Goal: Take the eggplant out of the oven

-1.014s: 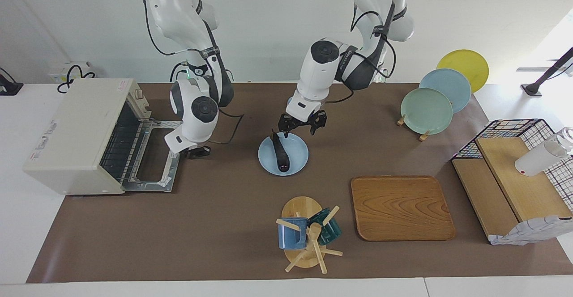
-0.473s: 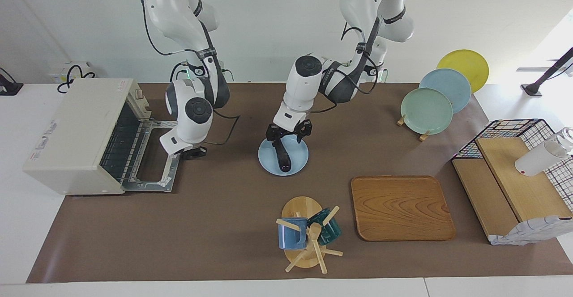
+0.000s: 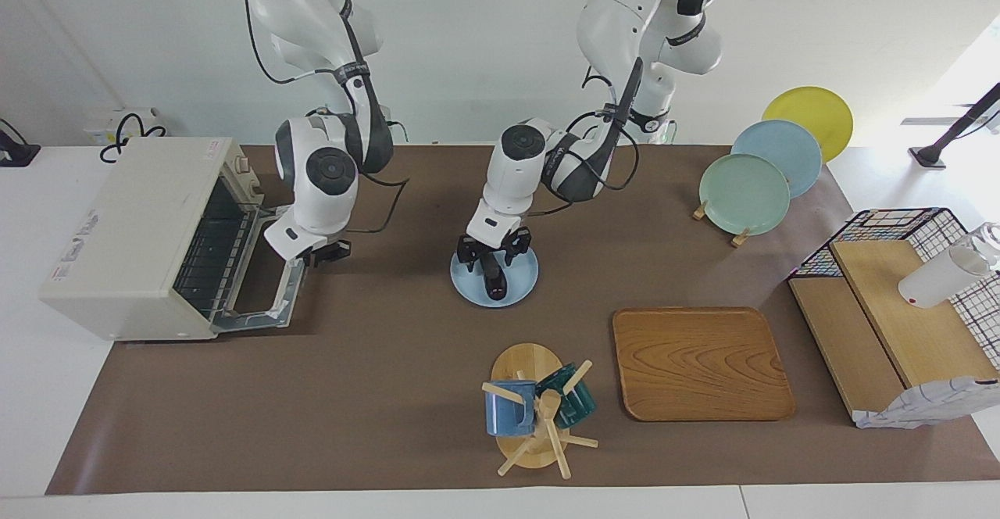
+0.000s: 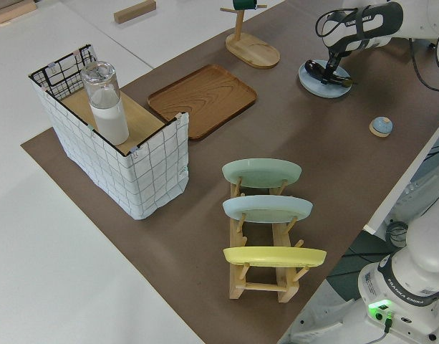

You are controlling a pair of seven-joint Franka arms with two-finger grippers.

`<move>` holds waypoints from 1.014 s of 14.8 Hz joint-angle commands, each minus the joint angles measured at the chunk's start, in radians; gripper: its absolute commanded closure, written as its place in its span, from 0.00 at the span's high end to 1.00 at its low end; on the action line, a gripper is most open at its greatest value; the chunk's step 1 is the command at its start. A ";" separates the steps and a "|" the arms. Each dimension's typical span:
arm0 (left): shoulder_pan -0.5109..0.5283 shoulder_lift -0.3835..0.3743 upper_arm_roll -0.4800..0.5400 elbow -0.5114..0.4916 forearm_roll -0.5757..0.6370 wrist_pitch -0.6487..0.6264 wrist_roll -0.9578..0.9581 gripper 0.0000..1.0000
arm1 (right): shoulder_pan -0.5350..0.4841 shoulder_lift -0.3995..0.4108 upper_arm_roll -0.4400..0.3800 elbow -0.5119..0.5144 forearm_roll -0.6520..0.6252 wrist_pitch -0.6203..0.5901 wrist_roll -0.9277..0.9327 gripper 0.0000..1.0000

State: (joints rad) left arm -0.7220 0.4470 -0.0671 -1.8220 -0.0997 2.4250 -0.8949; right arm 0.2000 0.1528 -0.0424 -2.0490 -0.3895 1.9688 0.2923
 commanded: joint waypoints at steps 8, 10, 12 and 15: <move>-0.005 -0.025 0.026 -0.003 0.045 -0.017 0.013 0.00 | -0.155 -0.108 -0.007 0.110 0.033 -0.174 -0.289 0.13; 0.031 -0.086 0.026 -0.002 0.045 -0.073 0.039 0.00 | -0.175 -0.134 -0.007 0.118 0.040 -0.198 -0.327 0.14; 0.100 -0.154 0.024 0.001 0.045 -0.165 0.114 0.00 | -0.185 -0.162 -0.008 0.121 0.041 -0.224 -0.349 0.14; 0.235 -0.165 0.024 0.079 0.037 -0.296 0.293 0.00 | -0.192 -0.197 -0.007 0.125 0.078 -0.255 -0.357 0.17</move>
State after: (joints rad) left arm -0.5715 0.2966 -0.0360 -1.7784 -0.0716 2.2088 -0.7119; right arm 0.0251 -0.0088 -0.0586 -1.9253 -0.3639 1.7404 -0.0302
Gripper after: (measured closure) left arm 0.617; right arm 0.837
